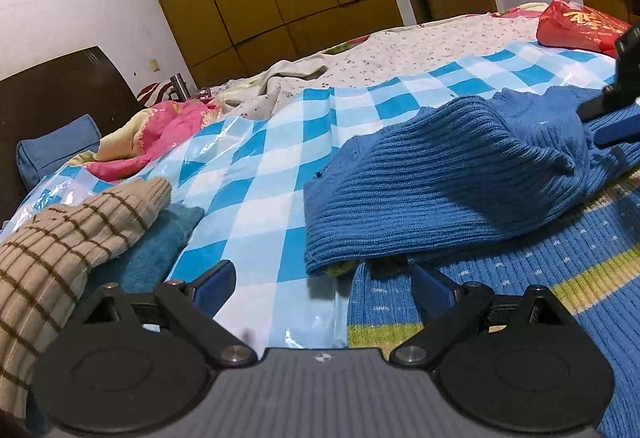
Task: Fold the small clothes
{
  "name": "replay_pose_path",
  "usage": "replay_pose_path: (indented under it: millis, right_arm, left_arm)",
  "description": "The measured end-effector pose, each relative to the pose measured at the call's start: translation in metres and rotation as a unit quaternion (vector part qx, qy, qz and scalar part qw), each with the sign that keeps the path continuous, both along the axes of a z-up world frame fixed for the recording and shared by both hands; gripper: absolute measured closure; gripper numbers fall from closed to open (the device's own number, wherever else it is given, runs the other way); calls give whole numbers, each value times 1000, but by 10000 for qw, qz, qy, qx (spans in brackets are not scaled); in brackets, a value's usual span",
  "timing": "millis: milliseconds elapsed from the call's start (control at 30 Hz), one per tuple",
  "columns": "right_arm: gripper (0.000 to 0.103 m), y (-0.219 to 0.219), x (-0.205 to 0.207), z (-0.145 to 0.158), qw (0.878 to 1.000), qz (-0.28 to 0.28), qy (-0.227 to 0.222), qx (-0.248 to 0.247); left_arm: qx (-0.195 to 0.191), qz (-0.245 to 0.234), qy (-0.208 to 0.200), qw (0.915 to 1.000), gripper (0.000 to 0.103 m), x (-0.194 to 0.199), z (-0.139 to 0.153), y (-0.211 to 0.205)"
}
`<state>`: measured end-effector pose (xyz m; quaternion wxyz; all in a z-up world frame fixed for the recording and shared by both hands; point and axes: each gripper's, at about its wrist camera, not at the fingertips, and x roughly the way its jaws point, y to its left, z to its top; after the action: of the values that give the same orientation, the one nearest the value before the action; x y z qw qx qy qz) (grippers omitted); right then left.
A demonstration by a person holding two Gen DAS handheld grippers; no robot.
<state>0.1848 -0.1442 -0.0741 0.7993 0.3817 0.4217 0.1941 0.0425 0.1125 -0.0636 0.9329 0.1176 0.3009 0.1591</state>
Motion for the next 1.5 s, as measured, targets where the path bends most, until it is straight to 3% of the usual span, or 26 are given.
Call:
replay_pose_path:
  millis: [133, 200, 267, 400, 500, 533, 600, 667, 800, 867, 933, 1100, 1167, 1300, 1500]
  right_arm:
    - [71, -3, 2, -9, 9967, -106, 347, 732]
    - [60, -4, 1, -13, 9942, -132, 440, 967]
    - [55, -4, 0, -15, 9937, -159, 474, 1005]
    - [55, 2, 9, -13, 9951, -273, 374, 869]
    - [55, 18, 25, -18, 9953, -64, 538, 798]
    - [57, 23, 29, -19, 9956, -32, 579, 736]
    - [78, 30, 32, -16, 9965, 10, 561, 612]
    - [87, 32, 33, -7, 9973, 19, 466, 565]
    - [93, 12, 18, 36, 9973, -246, -285, 626]
    - [93, -2, 3, 58, 9942, -482, -838, 468]
    - [93, -13, -8, 62, 9921, -688, -1034, 193]
    - [87, -14, -3, 24, 9991, -357, -200, 128]
    - [86, -13, -2, 16, 9994, -312, -118, 119]
    - [72, -2, 15, 2, 9994, -169, 223, 224]
    - [67, 15, 31, -16, 9986, 1, 478, 206]
  left_arm:
    - [-61, -7, 3, 10000, 0, -2, -3, 3]
    - [-98, -18, -17, 9999, 0, -3, -3, 4]
    - [-164, -19, -31, 9999, 0, -3, -2, 6]
    - [-282, 9, -26, 9996, 0, -3, -2, 9]
    - [-277, 28, -33, 9996, 0, -3, -1, 10]
    - [-264, 38, -33, 9996, 0, -3, -1, 10]
    - [-238, 43, -21, 9997, 0, -3, 0, 9]
    - [-229, 48, -20, 9997, 0, -1, 3, 9]
    - [-249, 46, -295, 9992, 0, 2, 20, 8]
    - [-258, 34, -416, 9988, 0, 8, 27, 7]
    - [-185, 26, -400, 9990, 0, 18, 25, 4]
    - [-140, 66, -274, 9995, 0, 25, 21, 2]
    - [-170, 87, -259, 9995, 0, 22, 19, 4]
    - [-299, 134, -170, 9993, 0, 21, 15, 7]
    - [-381, 118, -202, 9990, 0, 22, 13, 9]
